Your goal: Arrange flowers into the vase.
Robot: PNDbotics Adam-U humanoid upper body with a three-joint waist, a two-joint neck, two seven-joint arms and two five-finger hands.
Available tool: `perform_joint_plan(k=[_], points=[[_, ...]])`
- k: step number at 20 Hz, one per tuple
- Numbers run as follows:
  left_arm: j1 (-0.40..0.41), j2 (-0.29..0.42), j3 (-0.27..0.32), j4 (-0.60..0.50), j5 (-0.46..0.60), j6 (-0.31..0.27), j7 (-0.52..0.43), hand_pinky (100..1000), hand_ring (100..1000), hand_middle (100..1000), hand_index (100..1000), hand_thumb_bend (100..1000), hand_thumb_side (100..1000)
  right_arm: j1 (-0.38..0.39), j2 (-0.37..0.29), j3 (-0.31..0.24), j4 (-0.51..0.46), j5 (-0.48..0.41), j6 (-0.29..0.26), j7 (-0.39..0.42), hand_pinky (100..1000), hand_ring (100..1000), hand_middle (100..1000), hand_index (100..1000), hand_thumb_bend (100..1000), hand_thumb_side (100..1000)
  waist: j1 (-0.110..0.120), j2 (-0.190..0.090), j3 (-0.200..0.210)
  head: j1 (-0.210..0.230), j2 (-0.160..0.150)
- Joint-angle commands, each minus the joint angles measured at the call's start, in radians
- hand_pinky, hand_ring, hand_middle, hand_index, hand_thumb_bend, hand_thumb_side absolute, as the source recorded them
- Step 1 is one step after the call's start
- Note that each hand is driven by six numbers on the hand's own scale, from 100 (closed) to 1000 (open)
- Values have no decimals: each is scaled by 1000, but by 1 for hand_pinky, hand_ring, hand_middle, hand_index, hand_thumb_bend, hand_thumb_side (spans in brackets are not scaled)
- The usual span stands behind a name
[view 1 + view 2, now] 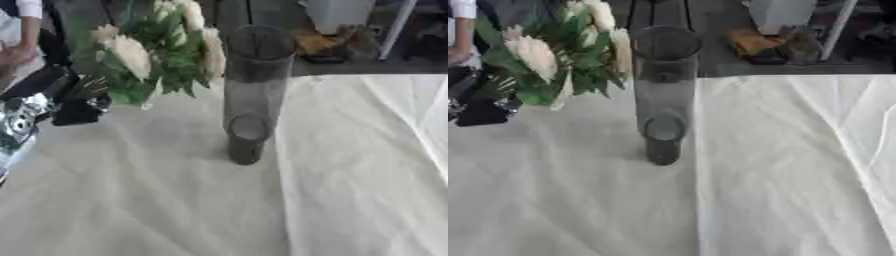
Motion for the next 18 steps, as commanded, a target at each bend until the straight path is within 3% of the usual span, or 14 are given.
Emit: perform_joint_plan(k=[1, 11, 18], points=[[-31, 27, 42, -38, 27, 24, 44, 100, 100, 100, 100, 100, 451, -5, -15, -11, -16, 2, -51, -53, 745, 813, 623, 877, 100, 1000, 2, -30, 1, -3, -4], [-100, 3, 91, -88, 167, 52, 245, 100, 100, 100, 100, 100, 505, 2, -15, -13, -16, 6, -45, -58, 745, 813, 624, 877, 100, 1000, 13, -37, -4, -9, 5], [-158, -36, 103, -132, 396, 4, 464, 100, 100, 100, 100, 100, 580, 5, -15, -13, -16, 1, -52, -56, 736, 809, 631, 876, 100, 1000, 20, -55, -16, -45, 24]])
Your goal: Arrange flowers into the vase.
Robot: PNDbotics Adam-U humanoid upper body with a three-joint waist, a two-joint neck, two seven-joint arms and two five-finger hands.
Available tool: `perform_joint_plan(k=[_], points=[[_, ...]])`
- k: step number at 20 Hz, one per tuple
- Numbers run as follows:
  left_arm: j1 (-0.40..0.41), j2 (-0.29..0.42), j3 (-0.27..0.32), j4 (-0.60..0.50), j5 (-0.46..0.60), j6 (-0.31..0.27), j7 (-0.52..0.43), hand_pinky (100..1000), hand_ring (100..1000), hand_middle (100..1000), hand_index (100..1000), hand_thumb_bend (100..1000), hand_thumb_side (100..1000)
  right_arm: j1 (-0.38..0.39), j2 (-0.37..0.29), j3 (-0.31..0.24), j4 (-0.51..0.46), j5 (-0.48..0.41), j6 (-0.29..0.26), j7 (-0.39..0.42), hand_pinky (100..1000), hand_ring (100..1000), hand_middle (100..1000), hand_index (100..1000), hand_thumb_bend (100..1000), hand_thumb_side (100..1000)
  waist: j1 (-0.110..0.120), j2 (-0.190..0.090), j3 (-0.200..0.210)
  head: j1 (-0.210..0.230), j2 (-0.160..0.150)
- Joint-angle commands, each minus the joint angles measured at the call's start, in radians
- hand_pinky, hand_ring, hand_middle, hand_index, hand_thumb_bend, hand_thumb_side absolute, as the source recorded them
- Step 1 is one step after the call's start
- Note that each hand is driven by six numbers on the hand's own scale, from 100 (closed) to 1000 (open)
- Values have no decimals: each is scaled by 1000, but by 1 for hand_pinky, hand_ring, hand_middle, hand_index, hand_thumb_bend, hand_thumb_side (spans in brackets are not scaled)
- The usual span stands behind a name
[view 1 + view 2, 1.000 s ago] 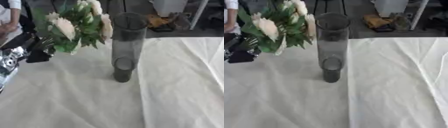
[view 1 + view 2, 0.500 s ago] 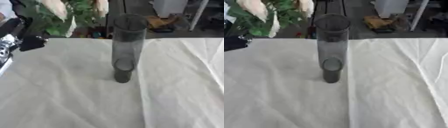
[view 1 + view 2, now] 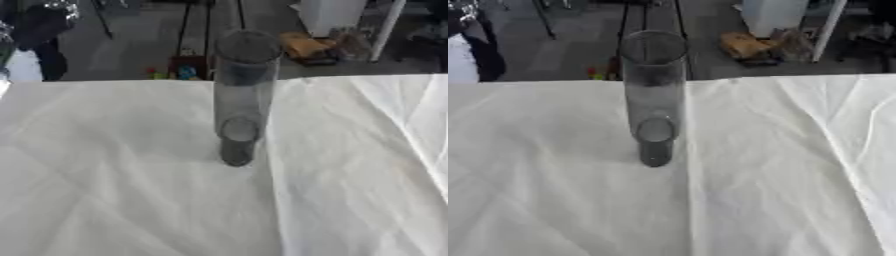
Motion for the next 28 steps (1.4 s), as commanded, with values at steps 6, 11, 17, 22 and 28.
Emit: perform_joint_plan(k=[6, 11, 17, 22, 28], points=[[-73, 0, 12, -34, 246, -72, 198, 100, 100, 100, 100, 100, 621, -3, -17, -9, -16, -7, -59, -52, 740, 807, 631, 874, 100, 1000, 10, -37, -13, -6, 19], [-119, -22, 18, -29, 364, -133, 288, 100, 100, 100, 100, 100, 648, 1, -19, -8, -16, -7, -57, -52, 741, 808, 628, 874, 100, 1000, 16, -36, -18, 9, 19], [-159, -48, 10, 0, 518, -222, 394, 100, 100, 100, 100, 100, 670, 4, -19, -7, -16, -3, -55, -51, 742, 809, 625, 874, 100, 1000, 19, -30, -20, 16, 15], [-191, -60, 4, 18, 575, -285, 444, 100, 100, 100, 100, 100, 670, 4, -21, -4, -16, -1, -55, -50, 742, 810, 623, 875, 100, 1000, 23, -26, -23, 21, 6], [-224, -74, 3, 29, 603, -310, 481, 100, 100, 100, 100, 100, 678, 5, -25, -1, -16, 1, -53, -48, 742, 810, 621, 875, 100, 1000, 29, -24, -23, 21, 7]])
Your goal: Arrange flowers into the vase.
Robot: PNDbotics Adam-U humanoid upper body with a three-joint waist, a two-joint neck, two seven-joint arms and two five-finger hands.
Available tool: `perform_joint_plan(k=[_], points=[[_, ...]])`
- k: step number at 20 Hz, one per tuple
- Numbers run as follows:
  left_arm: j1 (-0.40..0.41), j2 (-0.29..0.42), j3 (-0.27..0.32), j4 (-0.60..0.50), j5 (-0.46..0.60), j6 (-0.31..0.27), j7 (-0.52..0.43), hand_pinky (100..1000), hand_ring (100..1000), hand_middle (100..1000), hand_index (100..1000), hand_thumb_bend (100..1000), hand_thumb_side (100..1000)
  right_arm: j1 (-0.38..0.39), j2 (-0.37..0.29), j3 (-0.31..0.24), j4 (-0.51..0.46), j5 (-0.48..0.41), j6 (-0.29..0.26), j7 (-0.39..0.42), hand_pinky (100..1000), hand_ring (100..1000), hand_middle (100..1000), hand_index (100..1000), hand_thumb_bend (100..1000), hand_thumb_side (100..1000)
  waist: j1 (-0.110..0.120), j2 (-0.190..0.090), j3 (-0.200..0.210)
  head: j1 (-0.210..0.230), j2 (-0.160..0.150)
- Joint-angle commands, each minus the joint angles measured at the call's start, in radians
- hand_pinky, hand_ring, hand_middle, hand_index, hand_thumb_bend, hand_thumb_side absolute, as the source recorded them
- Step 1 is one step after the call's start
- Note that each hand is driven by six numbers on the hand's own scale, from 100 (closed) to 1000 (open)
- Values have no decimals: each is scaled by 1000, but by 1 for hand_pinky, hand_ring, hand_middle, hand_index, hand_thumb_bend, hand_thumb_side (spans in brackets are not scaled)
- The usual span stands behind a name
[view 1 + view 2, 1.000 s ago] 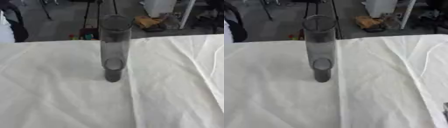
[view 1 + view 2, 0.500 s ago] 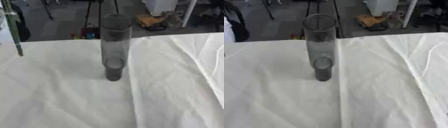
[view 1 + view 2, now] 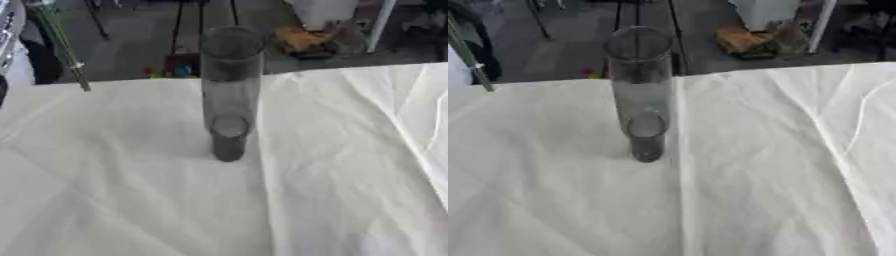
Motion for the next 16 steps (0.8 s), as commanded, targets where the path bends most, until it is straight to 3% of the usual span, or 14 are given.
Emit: perform_joint_plan(k=[1, 16], points=[[-42, 5, 10, -1, 25, -13, 31, 100, 100, 100, 100, 100, 680, -3, -25, -2, -16, 3, -50, -51, 742, 810, 621, 875, 100, 1000, 1, -18, -1, 2, -5], [-121, -26, 19, 73, 123, -67, 122, 100, 100, 100, 100, 100, 698, 5, -33, 1, -16, 11, -46, -47, 743, 812, 616, 876, 100, 1000, 24, -20, -23, 18, -8]])
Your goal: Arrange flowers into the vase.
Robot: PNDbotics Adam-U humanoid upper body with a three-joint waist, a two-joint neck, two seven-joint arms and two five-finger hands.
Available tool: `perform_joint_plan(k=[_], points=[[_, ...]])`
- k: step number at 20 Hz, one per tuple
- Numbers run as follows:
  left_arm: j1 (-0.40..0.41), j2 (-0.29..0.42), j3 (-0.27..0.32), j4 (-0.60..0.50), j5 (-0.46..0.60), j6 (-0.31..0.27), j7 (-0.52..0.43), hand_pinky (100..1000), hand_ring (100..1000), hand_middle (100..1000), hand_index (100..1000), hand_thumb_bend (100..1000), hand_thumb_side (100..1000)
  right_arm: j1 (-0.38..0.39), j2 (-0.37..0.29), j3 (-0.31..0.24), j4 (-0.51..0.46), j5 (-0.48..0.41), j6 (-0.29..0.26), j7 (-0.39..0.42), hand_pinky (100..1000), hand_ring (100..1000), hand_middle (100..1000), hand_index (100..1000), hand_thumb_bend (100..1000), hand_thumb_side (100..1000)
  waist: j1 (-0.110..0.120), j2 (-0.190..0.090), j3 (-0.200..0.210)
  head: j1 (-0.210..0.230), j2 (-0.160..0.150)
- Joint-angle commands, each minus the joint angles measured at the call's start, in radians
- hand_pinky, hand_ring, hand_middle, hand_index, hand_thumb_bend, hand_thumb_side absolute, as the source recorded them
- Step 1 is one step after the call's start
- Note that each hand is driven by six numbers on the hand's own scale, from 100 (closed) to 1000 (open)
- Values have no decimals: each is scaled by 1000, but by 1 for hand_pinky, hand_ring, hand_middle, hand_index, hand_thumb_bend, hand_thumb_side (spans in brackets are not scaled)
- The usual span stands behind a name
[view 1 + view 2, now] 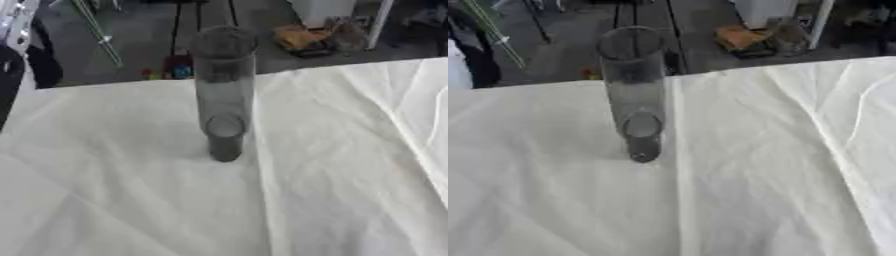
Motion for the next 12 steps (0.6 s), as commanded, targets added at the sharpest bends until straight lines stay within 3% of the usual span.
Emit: perform_joint_plan(k=[1, 12], points=[[-38, 12, 16, 11, 9, -8, 11, 100, 100, 100, 100, 100, 698, -4, -28, 1, -16, 9, -45, -47, 743, 813, 615, 876, 100, 1000, -1, -19, -2, 6, -8], [-111, -26, 25, 38, 66, -38, 37, 100, 100, 100, 100, 100, 711, -4, -27, 8, -16, 9, -38, -36, 746, 816, 609, 878, 100, 1000, 12, -10, -6, 20, -10]])
